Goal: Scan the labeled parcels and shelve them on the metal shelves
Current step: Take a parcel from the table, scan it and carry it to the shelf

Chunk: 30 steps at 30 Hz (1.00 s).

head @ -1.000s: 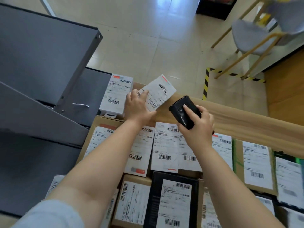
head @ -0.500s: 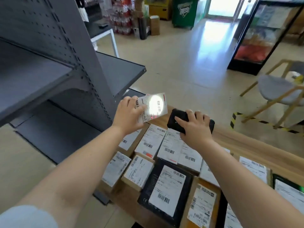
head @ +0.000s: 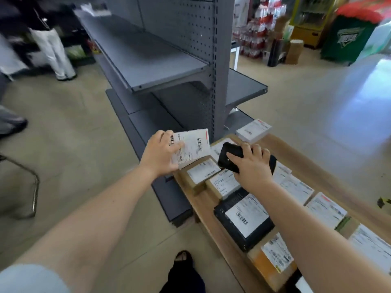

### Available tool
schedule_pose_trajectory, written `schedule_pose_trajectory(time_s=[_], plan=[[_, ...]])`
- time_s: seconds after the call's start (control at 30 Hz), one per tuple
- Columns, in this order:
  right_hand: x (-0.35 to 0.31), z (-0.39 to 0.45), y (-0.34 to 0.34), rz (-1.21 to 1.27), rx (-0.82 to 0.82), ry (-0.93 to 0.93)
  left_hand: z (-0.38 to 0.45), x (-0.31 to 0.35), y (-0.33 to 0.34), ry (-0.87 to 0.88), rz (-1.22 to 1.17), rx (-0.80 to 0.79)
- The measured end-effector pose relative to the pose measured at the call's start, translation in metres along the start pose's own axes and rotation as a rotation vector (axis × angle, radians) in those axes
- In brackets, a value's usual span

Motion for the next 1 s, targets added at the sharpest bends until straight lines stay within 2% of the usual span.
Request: schedule_pose_trajectory(time_s=[0.27,0.53,0.8,0.93,1.0], plan=[[-0.101,0.06,-0.02,-0.053,0.071,-0.261,-0.073,-0.121,-0.023,-0.295,0.053,-0.027],[-0.235,0.153,-0.032,-0.044,0.053,-0.426,-0.128,-0.266,-0.028,-0.406,0.104,-0.019],[-0.381,0.284,-0.05,0.013,0.107,-0.466,-0.139,-0.45,-0.023,-0.478,0.132,-0.085],[-0.441,0.345,-0.052,0.144,0.116,-0.397,-0.138,-0.536,-0.01,-0.523,0.12,-0.114],[-0.464,0.375,-0.051,0.29,0.127,-0.31,-0.135,-0.571,-0.001,-0.561,0.087,-0.138]])
Point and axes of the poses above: each hand's wrist, its own z-axis towards the middle knuckle, its own y-axis out of the palm, x = y × z, the point moved 4 cm from there along z, towards the middle knuckle, and after that the axes turned 14 degrees about -y, right-handed, at the moved point
